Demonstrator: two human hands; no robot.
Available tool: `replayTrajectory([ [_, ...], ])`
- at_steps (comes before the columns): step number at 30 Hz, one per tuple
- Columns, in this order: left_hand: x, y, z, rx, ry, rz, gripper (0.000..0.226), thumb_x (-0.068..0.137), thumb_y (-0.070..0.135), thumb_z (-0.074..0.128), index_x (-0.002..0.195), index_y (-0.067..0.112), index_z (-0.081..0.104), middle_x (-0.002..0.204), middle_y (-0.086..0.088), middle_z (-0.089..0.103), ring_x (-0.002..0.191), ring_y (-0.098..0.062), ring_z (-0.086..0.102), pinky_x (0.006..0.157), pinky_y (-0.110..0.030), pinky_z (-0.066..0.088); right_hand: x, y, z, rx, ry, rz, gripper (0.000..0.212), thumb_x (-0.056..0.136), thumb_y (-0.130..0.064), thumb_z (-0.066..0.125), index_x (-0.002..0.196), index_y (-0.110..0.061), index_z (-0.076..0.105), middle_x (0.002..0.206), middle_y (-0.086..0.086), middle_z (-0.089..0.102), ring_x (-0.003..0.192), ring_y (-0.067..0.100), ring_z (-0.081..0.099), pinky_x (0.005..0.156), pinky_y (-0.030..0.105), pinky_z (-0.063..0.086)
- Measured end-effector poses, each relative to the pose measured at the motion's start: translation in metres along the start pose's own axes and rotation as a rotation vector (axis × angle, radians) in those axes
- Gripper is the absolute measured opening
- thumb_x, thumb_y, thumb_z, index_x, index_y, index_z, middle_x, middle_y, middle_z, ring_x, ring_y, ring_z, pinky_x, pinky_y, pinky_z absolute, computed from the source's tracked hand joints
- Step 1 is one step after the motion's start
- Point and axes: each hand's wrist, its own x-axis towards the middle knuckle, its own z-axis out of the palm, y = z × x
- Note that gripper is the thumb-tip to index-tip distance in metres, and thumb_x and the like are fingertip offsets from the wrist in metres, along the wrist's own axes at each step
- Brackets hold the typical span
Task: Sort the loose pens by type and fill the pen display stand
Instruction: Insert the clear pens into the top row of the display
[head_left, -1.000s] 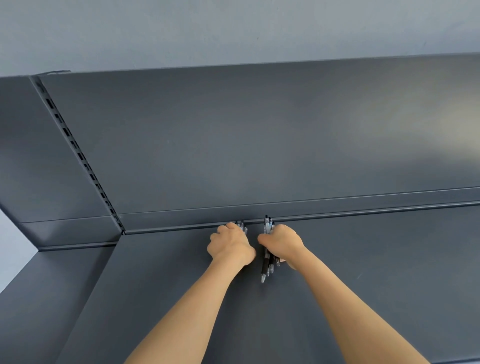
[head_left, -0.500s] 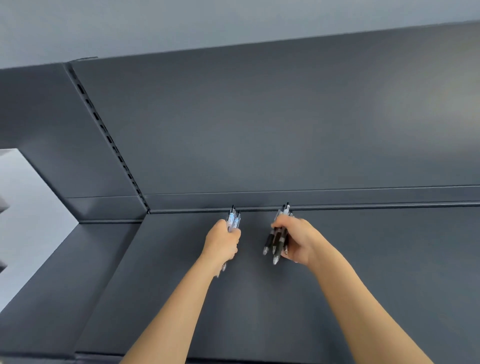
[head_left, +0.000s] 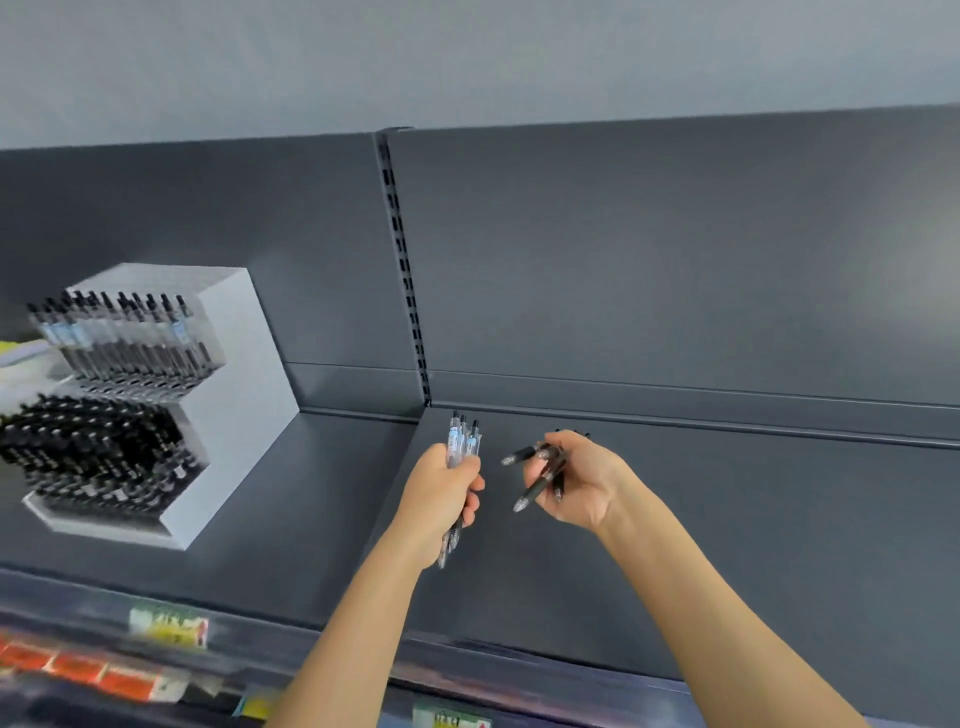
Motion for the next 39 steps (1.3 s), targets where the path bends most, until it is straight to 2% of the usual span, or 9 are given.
replayTrajectory([
  [9, -0.034, -0.015, -0.156, -0.050, 0.031, 0.070, 0.007, 0.094, 0.012, 0.048, 0.089, 0.007, 0.048, 0.079, -0.008, 0.055, 0.052, -0.013, 0.043, 0.044, -0.025, 0.036, 0.003, 0.117, 0.096, -0.018, -0.059, -0.029, 0.013, 0.092, -0.006, 0.051, 0.079, -0.006, 0.047, 0.063, 0.008, 0.049, 0.040, 0.019, 0.048, 0.048, 0.022, 0.050],
  [15, -0.053, -0.020, -0.230, -0.156, 0.040, 0.056, 0.015, 0.097, 0.014, 0.050, 0.083, 0.010, 0.046, 0.074, -0.007, 0.052, 0.051, -0.013, 0.040, 0.043, -0.024, 0.032, 0.008, 0.176, 0.152, -0.006, -0.045, -0.097, 0.007, 0.091, -0.002, 0.050, 0.085, -0.002, 0.052, 0.067, 0.011, 0.054, 0.047, 0.018, 0.051, 0.042, 0.021, 0.050],
  [18, -0.056, -0.020, -0.257, -0.161, 0.055, 0.066, 0.017, 0.096, 0.014, 0.051, 0.082, 0.010, 0.043, 0.072, -0.006, 0.048, 0.050, -0.012, 0.038, 0.041, -0.022, 0.030, 0.011, 0.191, 0.175, 0.038, -0.061, -0.138, 0.009, 0.089, 0.003, 0.046, 0.089, -0.005, 0.050, 0.060, 0.007, 0.047, 0.044, 0.014, 0.043, 0.040, 0.016, 0.043],
  [22, -0.045, -0.012, -0.287, -0.125, 0.081, 0.116, 0.017, 0.097, 0.015, 0.050, 0.082, 0.009, 0.043, 0.072, -0.006, 0.048, 0.046, -0.010, 0.038, 0.040, -0.021, 0.031, 0.017, 0.198, 0.209, 0.026, -0.096, -0.196, 0.024, 0.089, 0.005, 0.043, 0.071, -0.010, 0.045, 0.064, 0.006, 0.044, 0.038, 0.013, 0.042, 0.039, 0.016, 0.039],
  [27, -0.020, 0.007, -0.318, -0.069, 0.129, 0.202, 0.017, 0.096, 0.019, 0.055, 0.093, 0.003, 0.050, 0.082, -0.011, 0.060, 0.045, -0.012, 0.041, 0.042, -0.023, 0.035, 0.040, 0.196, 0.253, -0.060, -0.141, -0.260, 0.014, 0.090, 0.003, 0.048, 0.080, -0.007, 0.049, 0.060, 0.005, 0.045, 0.035, 0.009, 0.040, 0.036, 0.016, 0.039],
  [30, -0.002, 0.021, -0.333, -0.106, 0.171, 0.220, 0.032, 0.092, 0.021, 0.062, 0.108, -0.004, 0.049, 0.094, -0.020, 0.065, 0.045, -0.010, 0.041, 0.042, -0.023, 0.033, 0.053, 0.193, 0.282, -0.194, -0.204, -0.312, 0.018, 0.090, 0.003, 0.049, 0.073, -0.002, 0.052, 0.061, 0.008, 0.048, 0.037, 0.010, 0.041, 0.037, 0.017, 0.039],
  [32, 0.010, 0.029, -0.342, -0.114, 0.206, 0.247, 0.033, 0.094, 0.022, 0.060, 0.109, -0.005, 0.048, 0.084, -0.010, 0.065, 0.045, -0.009, 0.040, 0.043, -0.022, 0.033, 0.063, 0.194, 0.296, -0.350, -0.213, -0.381, 0.017, 0.089, 0.001, 0.051, 0.073, 0.000, 0.055, 0.062, 0.009, 0.051, 0.039, 0.011, 0.042, 0.040, 0.020, 0.038],
  [36, 0.025, 0.041, -0.360, -0.086, 0.187, 0.289, 0.018, 0.091, 0.022, 0.063, 0.104, 0.013, 0.054, 0.063, 0.002, 0.054, 0.044, -0.009, 0.038, 0.045, -0.022, 0.034, 0.083, 0.195, 0.317, -0.596, -0.190, -0.508, 0.014, 0.087, -0.006, 0.058, 0.073, -0.002, 0.061, 0.057, 0.007, 0.051, 0.044, 0.015, 0.042, 0.053, 0.029, 0.026],
  [39, 0.036, 0.051, -0.372, -0.001, 0.144, 0.304, 0.025, 0.083, 0.016, 0.072, 0.094, 0.029, 0.054, 0.070, 0.000, 0.062, 0.043, -0.006, 0.040, 0.046, -0.022, 0.035, 0.092, 0.200, 0.331, -0.639, -0.210, -0.545, 0.009, 0.085, -0.005, 0.062, 0.076, -0.004, 0.060, 0.059, 0.008, 0.052, 0.048, 0.017, 0.044, 0.053, 0.031, 0.032],
])
